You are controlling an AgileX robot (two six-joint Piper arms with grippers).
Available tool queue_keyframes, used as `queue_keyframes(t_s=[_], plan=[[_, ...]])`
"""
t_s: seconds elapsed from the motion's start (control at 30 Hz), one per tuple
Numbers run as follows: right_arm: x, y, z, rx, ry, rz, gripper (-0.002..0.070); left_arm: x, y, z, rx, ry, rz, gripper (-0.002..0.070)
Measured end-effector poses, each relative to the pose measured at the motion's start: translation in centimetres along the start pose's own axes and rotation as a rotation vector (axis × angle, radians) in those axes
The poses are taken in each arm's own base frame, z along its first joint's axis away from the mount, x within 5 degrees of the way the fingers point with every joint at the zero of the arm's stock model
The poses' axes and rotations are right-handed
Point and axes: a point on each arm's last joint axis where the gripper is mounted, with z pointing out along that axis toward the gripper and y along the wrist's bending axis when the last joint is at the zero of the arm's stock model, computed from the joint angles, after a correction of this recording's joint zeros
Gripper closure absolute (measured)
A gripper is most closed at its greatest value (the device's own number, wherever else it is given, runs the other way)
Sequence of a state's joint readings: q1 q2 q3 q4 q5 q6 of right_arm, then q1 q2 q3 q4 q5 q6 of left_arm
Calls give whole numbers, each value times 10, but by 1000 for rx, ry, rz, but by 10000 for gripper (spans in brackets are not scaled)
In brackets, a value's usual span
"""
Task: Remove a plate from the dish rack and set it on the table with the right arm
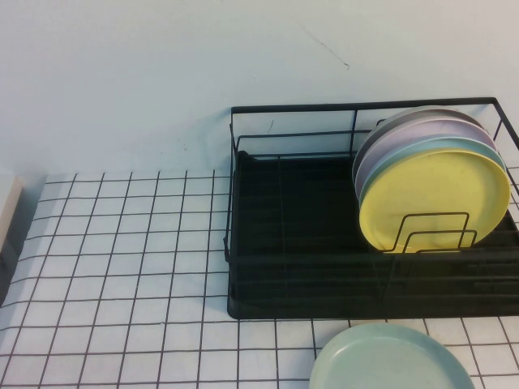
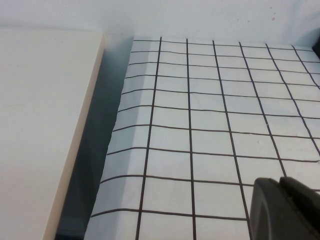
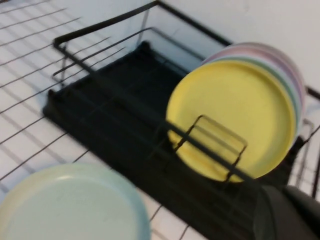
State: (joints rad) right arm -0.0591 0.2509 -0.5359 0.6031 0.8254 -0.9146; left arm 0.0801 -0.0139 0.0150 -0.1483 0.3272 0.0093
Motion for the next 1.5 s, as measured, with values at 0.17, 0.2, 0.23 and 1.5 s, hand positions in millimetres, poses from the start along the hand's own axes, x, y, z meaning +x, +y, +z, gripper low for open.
queue_keyframes(t_s=[0.17, 0.2, 0.23, 1.5], plan=[[-4, -17, 3, 187, -106, -28, 677, 0, 0, 0, 0, 0, 0, 678], [-3, -20, 5, 227, -126, -32, 677, 0, 0, 0, 0, 0, 0, 678], [-1, -23, 6, 267, -145, -33, 677, 0, 0, 0, 0, 0, 0, 678], [141, -3, 44, 487, 79, 303, 677, 0, 0, 0, 0, 0, 0, 678]])
